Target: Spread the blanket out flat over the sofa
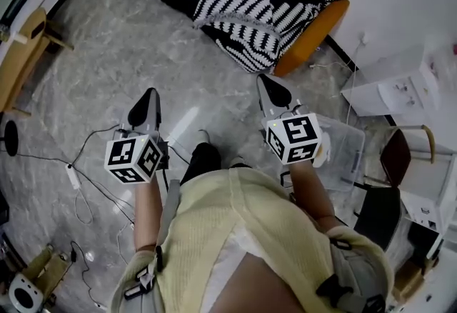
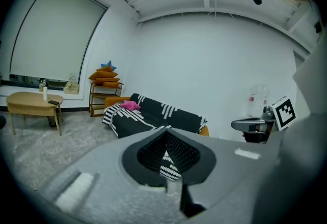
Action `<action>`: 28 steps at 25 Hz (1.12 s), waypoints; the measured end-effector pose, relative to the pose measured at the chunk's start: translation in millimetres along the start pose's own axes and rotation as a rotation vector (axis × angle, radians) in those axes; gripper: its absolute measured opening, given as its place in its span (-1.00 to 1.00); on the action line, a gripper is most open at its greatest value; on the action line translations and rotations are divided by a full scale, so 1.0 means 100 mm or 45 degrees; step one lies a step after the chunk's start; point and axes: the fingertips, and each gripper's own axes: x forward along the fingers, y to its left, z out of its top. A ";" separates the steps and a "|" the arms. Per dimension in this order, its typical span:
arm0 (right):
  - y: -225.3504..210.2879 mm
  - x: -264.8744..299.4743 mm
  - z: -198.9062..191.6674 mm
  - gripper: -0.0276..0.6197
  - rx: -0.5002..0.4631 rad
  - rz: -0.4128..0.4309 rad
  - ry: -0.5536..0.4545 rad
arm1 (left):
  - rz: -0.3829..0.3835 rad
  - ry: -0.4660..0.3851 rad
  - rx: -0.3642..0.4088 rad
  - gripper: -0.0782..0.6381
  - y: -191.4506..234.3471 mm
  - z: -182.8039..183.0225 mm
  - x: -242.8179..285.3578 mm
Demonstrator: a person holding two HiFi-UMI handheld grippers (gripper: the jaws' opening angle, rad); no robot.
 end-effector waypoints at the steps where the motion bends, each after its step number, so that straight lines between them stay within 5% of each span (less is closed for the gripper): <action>1: 0.02 0.07 0.02 -0.91 -0.008 0.006 0.001 | 0.003 0.008 0.000 -0.78 0.07 0.00 0.02; 19: 0.50 1.17 0.14 -0.38 -0.057 0.075 0.068 | -0.042 0.079 -0.017 -0.78 1.09 0.08 0.53; 28: 0.14 1.69 -0.04 -0.29 -0.049 0.081 0.163 | -0.071 0.138 -0.032 -0.78 1.12 0.01 1.06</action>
